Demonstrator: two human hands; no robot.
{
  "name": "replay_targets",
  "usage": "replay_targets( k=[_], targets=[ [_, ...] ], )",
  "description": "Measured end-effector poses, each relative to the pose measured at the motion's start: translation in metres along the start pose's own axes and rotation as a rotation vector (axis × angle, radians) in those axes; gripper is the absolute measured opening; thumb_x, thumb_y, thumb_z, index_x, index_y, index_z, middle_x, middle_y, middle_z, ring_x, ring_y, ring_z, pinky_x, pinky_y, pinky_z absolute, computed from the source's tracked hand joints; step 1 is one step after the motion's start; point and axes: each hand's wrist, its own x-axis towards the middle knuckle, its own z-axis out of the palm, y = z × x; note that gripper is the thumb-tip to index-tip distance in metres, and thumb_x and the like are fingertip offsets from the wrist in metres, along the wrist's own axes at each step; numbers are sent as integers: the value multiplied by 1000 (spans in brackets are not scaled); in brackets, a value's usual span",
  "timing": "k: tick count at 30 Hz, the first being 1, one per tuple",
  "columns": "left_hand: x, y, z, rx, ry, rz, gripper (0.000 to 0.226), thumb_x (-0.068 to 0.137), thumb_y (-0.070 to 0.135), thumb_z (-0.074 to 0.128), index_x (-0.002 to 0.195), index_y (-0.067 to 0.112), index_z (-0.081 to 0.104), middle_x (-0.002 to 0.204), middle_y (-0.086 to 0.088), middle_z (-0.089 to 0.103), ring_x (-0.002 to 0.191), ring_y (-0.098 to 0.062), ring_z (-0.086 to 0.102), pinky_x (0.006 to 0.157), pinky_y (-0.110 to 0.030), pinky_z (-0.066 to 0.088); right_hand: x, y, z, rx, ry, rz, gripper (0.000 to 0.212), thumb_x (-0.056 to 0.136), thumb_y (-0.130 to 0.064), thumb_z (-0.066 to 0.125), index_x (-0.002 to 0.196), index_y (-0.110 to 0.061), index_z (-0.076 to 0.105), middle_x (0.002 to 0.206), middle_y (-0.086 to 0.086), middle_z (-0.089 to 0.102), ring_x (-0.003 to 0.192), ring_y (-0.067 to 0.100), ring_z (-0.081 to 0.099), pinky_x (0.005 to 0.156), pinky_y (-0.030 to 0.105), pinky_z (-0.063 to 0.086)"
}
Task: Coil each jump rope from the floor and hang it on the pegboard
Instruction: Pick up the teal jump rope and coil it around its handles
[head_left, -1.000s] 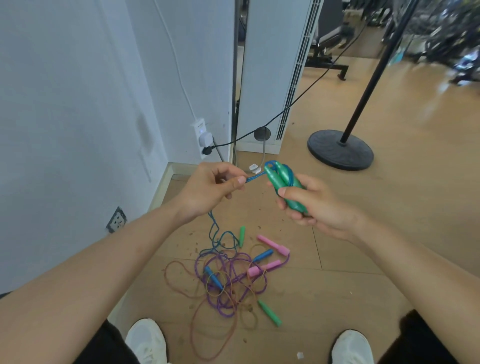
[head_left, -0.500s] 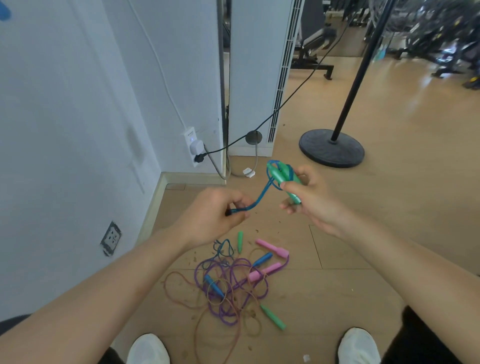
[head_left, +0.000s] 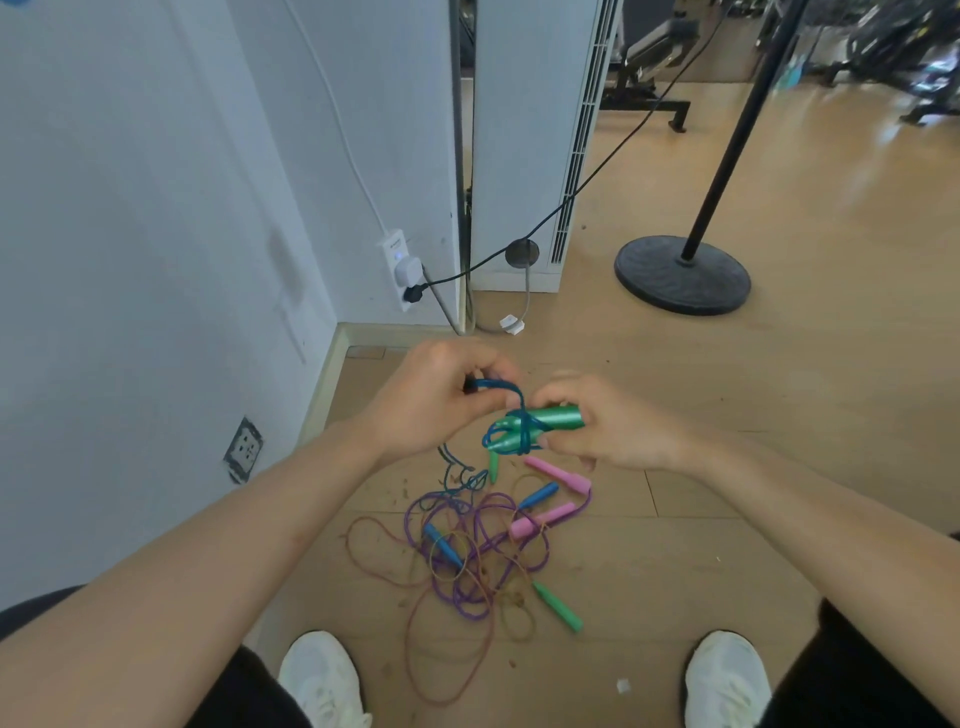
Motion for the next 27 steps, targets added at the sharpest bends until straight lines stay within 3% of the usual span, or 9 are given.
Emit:
replay_targets(
  k=[3, 6, 8, 10, 11, 14, 16, 21, 27],
  targets=[
    [1, -4, 0, -93, -24, -50, 12, 81, 18, 82, 88, 24, 74, 72, 16, 64, 61, -1, 53, 61, -12, 39, -7, -6, 0, 62, -17, -4, 33, 88, -5, 66, 112, -23, 50, 103, -2, 51, 73, 39, 64, 51, 44, 58],
    [3, -9, -5, -255, -71, -128, 11, 83, 12, 80, 87, 18, 73, 75, 11, 67, 63, -4, 53, 62, -18, 42, -12, -13, 2, 73, -1, -120, 38, 87, -14, 66, 114, -35, 49, 104, -5, 50, 80, 42, 61, 62, 57, 56],
    [5, -11, -8, -300, -75, -152, 8, 84, 9, 78, 89, 13, 73, 76, 8, 69, 68, -9, 55, 64, -20, 45, -14, -20, 1, 81, -17, -162, 47, 88, -10, 67, 125, -36, 55, 103, -19, 55, 85, 25, 63, 77, 44, 56],
    [5, -12, -10, -305, -71, -168, 9, 84, 11, 78, 91, 11, 73, 74, 13, 68, 68, -9, 55, 63, -18, 45, -16, -26, 1, 49, -39, -206, 51, 86, -1, 67, 129, -26, 61, 101, -32, 57, 95, 1, 59, 90, 17, 42],
    [5, -12, -10, -309, -75, -168, 10, 83, 12, 79, 91, 12, 73, 73, 15, 67, 67, -10, 54, 62, -18, 45, -16, -28, 1, 24, -43, -206, 49, 86, 1, 68, 128, -24, 64, 97, -30, 58, 94, -2, 57, 89, 12, 38],
    [5, -12, -10, -319, -97, -161, 11, 83, 16, 79, 92, 12, 74, 75, 11, 67, 66, -10, 54, 61, -19, 46, -17, -30, 0, 21, -22, -210, 42, 85, -3, 69, 121, -24, 67, 97, -8, 62, 92, 9, 59, 86, 22, 45],
    [6, -11, -11, -329, -104, -170, 10, 85, 16, 77, 93, 10, 74, 77, 4, 68, 65, -11, 53, 59, -19, 46, -17, -28, -2, 53, 5, -217, 40, 85, -4, 71, 120, -22, 67, 100, -5, 66, 91, 9, 62, 83, 23, 46],
    [6, -7, -15, -427, -70, -240, 6, 93, 14, 68, 97, 11, 72, 75, 1, 68, 59, -12, 55, 56, -21, 48, -17, -25, -11, 528, 105, -140, 41, 87, 0, 67, 122, -20, 64, 106, 15, 59, 56, 28, 59, 46, 30, 49],
    [4, -12, -20, -507, 3, -307, 11, 95, 16, 65, 103, 12, 71, 80, 0, 68, 58, -12, 56, 59, -23, 48, -14, -27, -23, 885, 287, -35, 39, 92, 7, 56, 124, -14, 60, 113, 8, 59, 59, 21, 56, 45, 24, 44]
  ],
)
